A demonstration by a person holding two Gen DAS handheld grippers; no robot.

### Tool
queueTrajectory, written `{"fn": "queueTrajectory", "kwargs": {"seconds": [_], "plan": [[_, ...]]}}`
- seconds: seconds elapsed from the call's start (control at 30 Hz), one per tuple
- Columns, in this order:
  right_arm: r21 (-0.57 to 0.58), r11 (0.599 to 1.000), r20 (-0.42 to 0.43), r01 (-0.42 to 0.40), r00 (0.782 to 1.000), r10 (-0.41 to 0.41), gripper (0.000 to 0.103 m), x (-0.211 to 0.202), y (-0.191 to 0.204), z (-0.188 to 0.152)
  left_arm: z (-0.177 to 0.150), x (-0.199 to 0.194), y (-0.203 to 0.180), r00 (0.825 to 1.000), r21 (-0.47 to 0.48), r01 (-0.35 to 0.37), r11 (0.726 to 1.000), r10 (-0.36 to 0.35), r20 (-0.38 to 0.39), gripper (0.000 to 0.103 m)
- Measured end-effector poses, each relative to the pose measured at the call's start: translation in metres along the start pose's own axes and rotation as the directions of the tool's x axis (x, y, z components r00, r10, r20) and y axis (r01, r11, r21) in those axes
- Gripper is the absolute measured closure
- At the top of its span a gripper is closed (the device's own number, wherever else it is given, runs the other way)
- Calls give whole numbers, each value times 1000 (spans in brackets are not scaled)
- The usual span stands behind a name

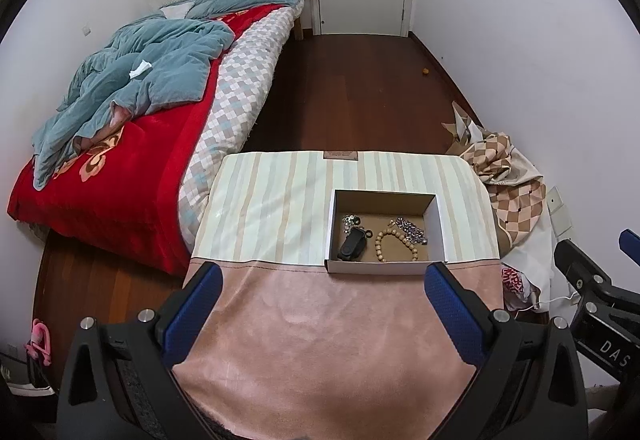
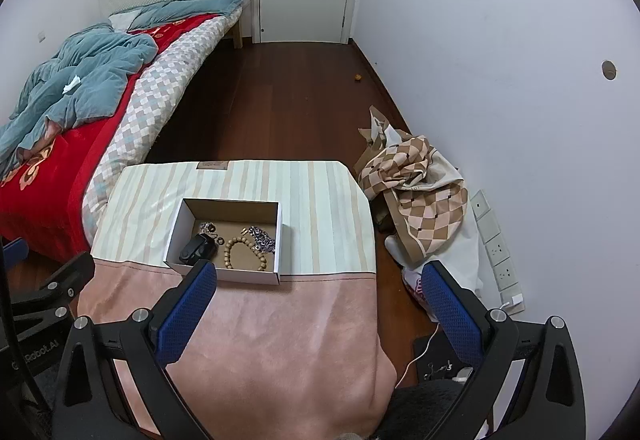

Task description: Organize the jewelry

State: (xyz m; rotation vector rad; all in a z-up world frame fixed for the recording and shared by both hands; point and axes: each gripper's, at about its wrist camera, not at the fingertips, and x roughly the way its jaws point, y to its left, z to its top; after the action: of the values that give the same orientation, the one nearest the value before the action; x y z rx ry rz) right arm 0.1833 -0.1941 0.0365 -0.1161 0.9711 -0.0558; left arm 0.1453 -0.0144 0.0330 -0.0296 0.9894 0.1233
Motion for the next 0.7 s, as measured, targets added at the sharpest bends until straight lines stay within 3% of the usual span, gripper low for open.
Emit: {"fn": "queueTrajectory", "kwargs": {"seconds": [0.7], "plan": [[-2,1000,-3,-5,1000,5,0,-3,-3,2,0,-6,-2,1000,3,-21,1000,20,13,0]]}}
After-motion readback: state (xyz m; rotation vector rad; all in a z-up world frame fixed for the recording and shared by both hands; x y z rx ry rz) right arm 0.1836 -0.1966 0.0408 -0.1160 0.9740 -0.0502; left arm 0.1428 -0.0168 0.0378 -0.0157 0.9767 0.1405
